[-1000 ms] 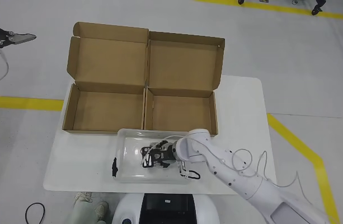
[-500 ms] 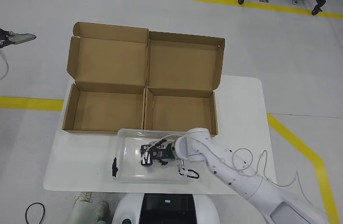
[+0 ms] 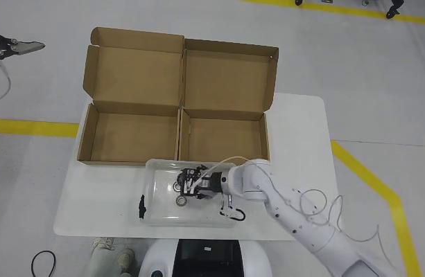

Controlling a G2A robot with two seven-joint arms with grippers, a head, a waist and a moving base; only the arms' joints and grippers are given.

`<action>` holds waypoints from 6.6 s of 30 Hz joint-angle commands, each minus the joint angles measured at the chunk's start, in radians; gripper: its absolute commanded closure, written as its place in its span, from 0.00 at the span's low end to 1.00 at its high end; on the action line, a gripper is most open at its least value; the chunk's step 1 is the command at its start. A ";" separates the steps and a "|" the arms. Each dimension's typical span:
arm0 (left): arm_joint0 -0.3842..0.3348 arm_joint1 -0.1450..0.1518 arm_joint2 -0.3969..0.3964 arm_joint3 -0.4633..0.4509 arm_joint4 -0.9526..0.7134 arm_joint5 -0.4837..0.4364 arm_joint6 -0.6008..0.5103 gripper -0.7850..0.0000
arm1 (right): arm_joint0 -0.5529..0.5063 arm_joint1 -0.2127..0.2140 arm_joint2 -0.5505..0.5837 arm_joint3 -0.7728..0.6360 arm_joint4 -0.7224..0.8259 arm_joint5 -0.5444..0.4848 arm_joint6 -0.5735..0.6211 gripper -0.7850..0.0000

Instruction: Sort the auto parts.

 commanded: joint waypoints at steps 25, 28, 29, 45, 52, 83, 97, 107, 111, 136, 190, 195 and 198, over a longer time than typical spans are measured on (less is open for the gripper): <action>0.000 0.000 0.000 0.000 0.000 0.000 0.000 0.00 | 0.002 0.015 0.149 -0.062 0.008 -0.027 -0.487 1.00; 0.000 0.000 0.000 0.000 0.000 0.000 0.000 0.00 | 0.008 0.017 0.170 -0.075 -0.004 -0.024 -0.511 1.00; 0.000 0.000 0.000 0.000 0.000 0.000 0.000 0.00 | 0.009 0.019 0.177 -0.082 -0.007 -0.026 -0.515 1.00; 0.000 0.000 0.000 0.000 0.000 0.000 0.000 0.00 | -0.022 0.050 0.347 -0.181 -0.009 -0.054 -0.613 1.00; 0.000 0.000 0.000 0.000 0.000 0.000 0.000 0.00 | 0.059 0.043 0.356 -0.157 0.010 -0.068 -0.652 1.00; 0.000 0.000 0.000 0.000 0.000 0.000 0.000 0.00 | 0.177 0.016 0.299 -0.096 0.052 -0.043 -0.630 1.00; 0.000 0.000 0.000 0.000 0.000 0.000 0.000 0.00 | 0.177 0.016 0.299 -0.096 0.052 -0.043 -0.630 1.00; 0.000 0.000 0.000 0.000 0.000 0.000 0.000 0.00 | 0.177 0.016 0.299 -0.096 0.052 -0.043 -0.630 1.00; 0.000 0.000 0.000 0.000 0.000 0.000 0.000 0.00 | 0.177 0.016 0.299 -0.096 0.052 -0.043 -0.630 1.00; 0.000 0.000 0.000 0.000 0.000 0.000 0.000 0.00 | 0.128 0.023 0.309 -0.100 0.043 -0.034 -0.563 1.00; 0.000 0.000 0.000 0.000 0.000 0.000 0.000 0.00 | 0.385 -0.126 -0.020 0.712 0.060 -0.085 -0.347 1.00; 0.000 0.000 0.000 0.000 0.000 0.000 0.000 0.00 | 0.412 -0.148 -0.046 0.780 0.056 -0.114 -0.360 1.00; 0.000 0.000 0.000 0.000 0.000 0.000 0.000 0.00 | 0.423 -0.159 -0.059 0.816 0.045 -0.123 -0.378 1.00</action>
